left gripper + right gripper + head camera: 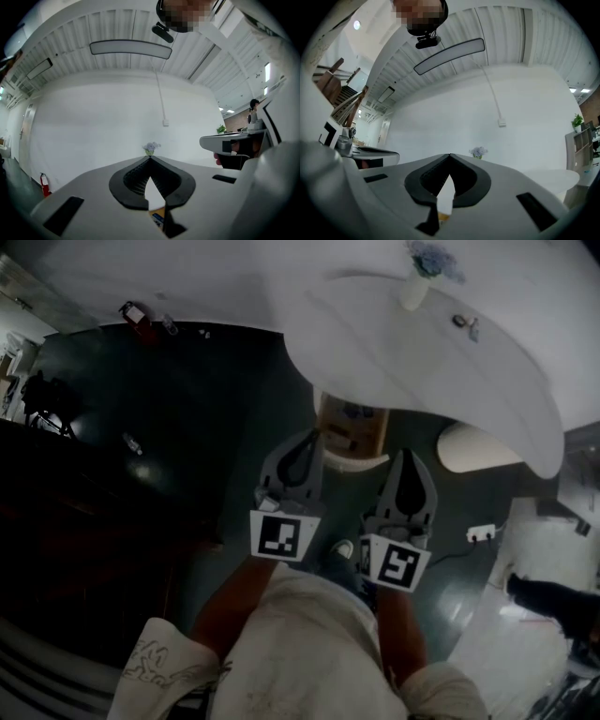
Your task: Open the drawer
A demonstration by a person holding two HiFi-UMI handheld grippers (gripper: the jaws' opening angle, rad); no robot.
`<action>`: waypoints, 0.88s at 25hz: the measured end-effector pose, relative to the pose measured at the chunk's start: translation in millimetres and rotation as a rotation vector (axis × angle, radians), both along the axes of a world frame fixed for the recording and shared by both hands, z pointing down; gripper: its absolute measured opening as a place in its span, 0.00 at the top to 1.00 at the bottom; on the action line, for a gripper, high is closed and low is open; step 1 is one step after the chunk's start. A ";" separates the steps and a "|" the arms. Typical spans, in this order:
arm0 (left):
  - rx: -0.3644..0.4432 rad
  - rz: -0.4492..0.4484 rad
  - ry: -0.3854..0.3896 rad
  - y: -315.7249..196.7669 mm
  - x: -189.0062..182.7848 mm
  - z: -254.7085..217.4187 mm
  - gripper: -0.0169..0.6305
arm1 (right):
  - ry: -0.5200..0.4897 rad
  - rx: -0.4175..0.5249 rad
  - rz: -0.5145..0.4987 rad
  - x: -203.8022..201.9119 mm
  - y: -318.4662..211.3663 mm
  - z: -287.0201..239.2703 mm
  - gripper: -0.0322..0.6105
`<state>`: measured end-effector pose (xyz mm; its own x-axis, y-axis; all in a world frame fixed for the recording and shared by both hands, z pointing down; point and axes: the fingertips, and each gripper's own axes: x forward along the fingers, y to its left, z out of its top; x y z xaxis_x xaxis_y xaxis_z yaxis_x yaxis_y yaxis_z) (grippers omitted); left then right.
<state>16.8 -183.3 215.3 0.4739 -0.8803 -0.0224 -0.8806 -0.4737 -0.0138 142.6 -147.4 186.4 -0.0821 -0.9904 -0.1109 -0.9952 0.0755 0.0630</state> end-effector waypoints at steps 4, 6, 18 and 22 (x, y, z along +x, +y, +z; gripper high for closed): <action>0.041 0.013 0.019 -1.9 9.3 -12.8 0.97 | -0.019 0.025 -0.006 2.5 1.0 -11.7 0.94; 0.049 0.023 0.026 -5.8 11.8 -18.1 0.97 | -0.017 0.031 -0.010 -1.2 -1.7 -19.9 0.95; 0.077 0.030 0.034 -14.1 13.4 -29.9 0.97 | 0.027 0.030 0.015 7.5 -7.5 -23.2 0.95; 0.081 0.026 0.032 -10.6 11.2 -29.8 0.97 | 0.029 0.030 0.013 6.5 -4.9 -22.5 0.95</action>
